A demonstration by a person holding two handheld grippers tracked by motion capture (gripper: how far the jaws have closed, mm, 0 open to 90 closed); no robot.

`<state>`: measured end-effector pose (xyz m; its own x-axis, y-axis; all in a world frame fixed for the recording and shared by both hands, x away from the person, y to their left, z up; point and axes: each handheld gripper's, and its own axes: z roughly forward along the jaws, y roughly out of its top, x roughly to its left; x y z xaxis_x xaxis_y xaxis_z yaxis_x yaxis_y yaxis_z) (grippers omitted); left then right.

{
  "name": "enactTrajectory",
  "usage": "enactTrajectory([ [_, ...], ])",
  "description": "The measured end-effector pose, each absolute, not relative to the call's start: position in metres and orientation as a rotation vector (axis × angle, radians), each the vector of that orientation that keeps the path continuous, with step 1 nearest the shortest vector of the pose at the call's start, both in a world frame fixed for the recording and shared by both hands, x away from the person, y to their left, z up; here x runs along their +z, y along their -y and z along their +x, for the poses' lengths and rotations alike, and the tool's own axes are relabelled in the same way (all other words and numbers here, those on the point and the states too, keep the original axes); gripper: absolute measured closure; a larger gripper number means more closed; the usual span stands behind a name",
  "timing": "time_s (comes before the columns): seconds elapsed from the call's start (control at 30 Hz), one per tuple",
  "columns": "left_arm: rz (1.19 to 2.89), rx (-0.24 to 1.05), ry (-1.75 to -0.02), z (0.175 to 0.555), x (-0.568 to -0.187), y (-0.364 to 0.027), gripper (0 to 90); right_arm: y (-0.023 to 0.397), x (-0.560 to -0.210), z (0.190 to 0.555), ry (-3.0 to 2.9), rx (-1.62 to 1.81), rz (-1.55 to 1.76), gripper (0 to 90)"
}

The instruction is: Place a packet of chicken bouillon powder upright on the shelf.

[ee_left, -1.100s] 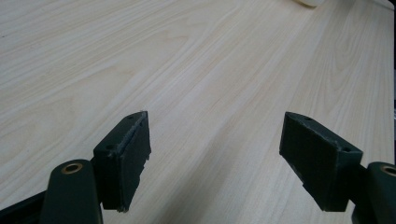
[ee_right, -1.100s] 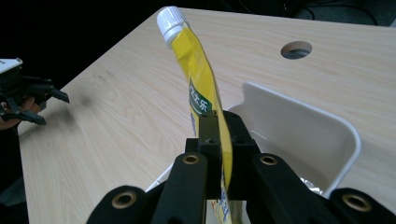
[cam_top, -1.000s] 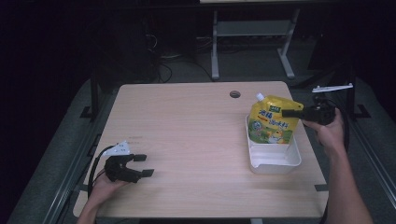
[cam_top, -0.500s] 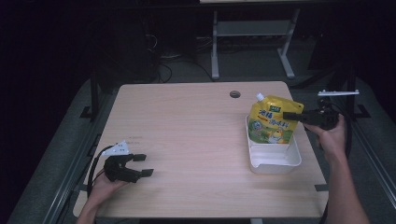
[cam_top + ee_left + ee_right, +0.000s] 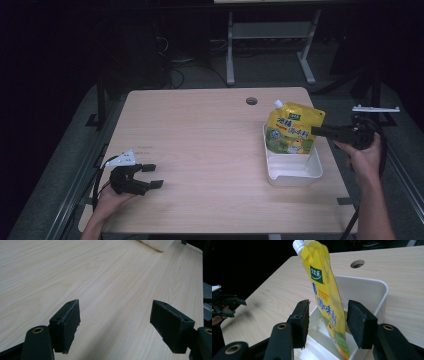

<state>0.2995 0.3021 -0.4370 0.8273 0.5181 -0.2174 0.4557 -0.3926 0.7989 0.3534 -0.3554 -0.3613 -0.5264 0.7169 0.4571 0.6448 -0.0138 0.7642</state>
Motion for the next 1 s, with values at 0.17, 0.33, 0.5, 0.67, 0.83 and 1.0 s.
enactTrajectory([
  [0.17, 2.052, 0.085, -0.718, 0.300, -0.438, -0.301, 23.6, 0.359, -0.361, 0.341, -2.148, 1.586, 1.490, 50.4],
  [0.33, 2.068, 0.092, -0.720, 0.300, -0.439, -0.300, 23.6, 0.359, -0.361, 0.329, -2.153, 1.568, 1.476, 50.1],
  [0.5, 2.087, 0.104, -0.722, 0.299, -0.440, -0.298, 23.5, 0.360, -0.361, 0.318, -2.155, 1.557, 1.463, 49.1],
  [0.67, 2.084, 0.104, -0.728, 0.299, -0.440, -0.298, 23.5, 0.355, -0.361, 0.309, -2.174, 1.564, 1.440, 48.4],
  [0.83, 2.083, 0.110, -0.735, 0.298, -0.440, -0.298, 23.5, 0.342, -0.360, 0.303, -2.207, 1.575, 1.385, 47.0],
  [1.0, 2.099, 0.112, -0.724, 0.296, -0.440, -0.297, 23.4, 0.324, -0.358, 0.298, -2.253, 1.571, 1.329, 45.5],
])
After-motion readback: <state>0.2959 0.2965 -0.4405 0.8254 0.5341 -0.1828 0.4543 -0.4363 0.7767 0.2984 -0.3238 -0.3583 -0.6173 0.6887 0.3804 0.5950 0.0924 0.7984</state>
